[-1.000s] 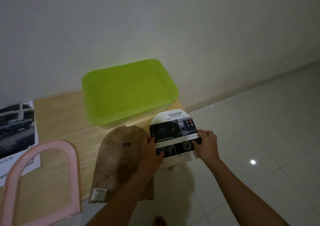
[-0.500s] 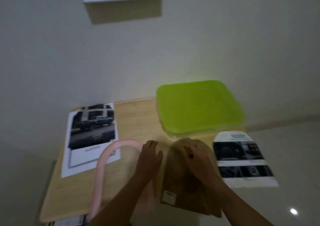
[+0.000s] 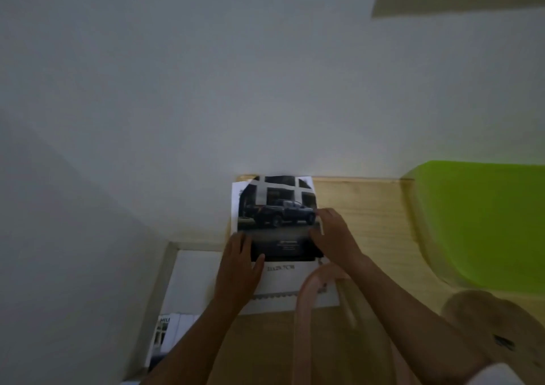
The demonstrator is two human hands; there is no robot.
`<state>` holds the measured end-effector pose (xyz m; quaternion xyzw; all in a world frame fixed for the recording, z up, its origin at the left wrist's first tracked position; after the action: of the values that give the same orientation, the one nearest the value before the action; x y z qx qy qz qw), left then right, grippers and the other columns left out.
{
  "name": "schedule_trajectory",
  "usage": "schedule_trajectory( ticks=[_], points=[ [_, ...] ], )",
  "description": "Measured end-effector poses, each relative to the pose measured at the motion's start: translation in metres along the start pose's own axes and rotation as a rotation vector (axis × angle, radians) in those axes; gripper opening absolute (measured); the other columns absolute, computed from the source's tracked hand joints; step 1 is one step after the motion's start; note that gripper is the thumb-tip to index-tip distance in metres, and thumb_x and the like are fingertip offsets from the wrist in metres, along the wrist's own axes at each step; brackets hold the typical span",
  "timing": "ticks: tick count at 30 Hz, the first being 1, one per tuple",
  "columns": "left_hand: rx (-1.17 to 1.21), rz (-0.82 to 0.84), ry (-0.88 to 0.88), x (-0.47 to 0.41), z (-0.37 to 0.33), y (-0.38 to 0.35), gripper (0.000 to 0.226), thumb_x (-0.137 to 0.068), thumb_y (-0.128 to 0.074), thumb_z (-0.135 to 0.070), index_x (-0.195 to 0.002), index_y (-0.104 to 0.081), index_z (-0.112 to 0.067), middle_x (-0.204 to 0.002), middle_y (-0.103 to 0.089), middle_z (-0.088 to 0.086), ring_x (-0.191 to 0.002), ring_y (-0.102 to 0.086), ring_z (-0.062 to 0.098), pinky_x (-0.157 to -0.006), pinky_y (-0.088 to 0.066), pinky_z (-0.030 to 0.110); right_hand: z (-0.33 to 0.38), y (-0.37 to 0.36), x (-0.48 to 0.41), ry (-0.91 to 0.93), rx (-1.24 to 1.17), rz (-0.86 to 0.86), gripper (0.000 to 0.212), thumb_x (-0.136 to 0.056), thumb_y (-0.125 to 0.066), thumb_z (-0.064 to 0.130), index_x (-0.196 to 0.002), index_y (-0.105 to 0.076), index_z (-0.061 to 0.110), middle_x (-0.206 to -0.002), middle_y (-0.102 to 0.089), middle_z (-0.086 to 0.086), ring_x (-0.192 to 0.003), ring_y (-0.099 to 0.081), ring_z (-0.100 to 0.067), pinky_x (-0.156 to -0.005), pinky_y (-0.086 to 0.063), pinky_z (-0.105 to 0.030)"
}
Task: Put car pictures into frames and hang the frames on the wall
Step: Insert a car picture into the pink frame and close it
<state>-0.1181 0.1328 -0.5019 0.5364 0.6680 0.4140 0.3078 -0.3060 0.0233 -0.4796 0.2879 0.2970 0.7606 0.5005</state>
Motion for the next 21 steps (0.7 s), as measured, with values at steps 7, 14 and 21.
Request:
schedule_trajectory(
  ticks=[7,14,21],
  points=[
    [-0.100,0.040,-0.118,-0.025,0.011,-0.024,0.070,-0.095,-0.016,-0.054,-0.141,-0.030,-0.004,-0.146,-0.033,0.021,-0.136,-0.026,0.030,-0.106,-0.024,0.047,0.016,-0.017,-0.057,0.024,0.074,0.027,0.043,-0.085,-0.062,0.019,-0.124,-0.046,0.008,-0.131,-0.045,-0.011,-0.120,-0.039,-0.024,-0.093,-0.031,-0.024],
    [-0.117,0.038,-0.126,-0.025,0.018,-0.042,0.066,-0.095,-0.017,-0.053,-0.146,-0.015,-0.010,-0.153,-0.018,0.014,-0.142,-0.011,0.023,-0.116,-0.013,0.037,0.011,-0.035,-0.069,0.026,0.186,0.007,0.071,-0.092,-0.050,0.038,-0.146,-0.018,0.005,-0.155,-0.013,-0.013,-0.143,-0.010,-0.027,-0.115,-0.011,-0.032],
    [-0.104,0.012,-0.127,-0.025,0.018,-0.039,0.068,-0.093,-0.030,-0.048,-0.147,-0.016,-0.008,-0.154,-0.012,0.014,-0.142,-0.004,0.021,-0.117,0.004,0.027,0.010,-0.047,-0.073,-0.004,0.290,-0.038,0.078,-0.089,-0.048,0.051,-0.145,-0.019,0.005,-0.155,-0.017,-0.013,-0.144,-0.010,-0.026,-0.118,-0.012,-0.037]
  ],
)
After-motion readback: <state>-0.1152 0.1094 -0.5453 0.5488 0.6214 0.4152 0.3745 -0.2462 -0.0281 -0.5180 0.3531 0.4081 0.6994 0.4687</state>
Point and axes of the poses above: each hand's wrist, its own x-axis away from the middle knuckle, its own y-axis out of the back of the hand, z = x × y, the point moved 5 cm from there along -x, towards the middle knuckle
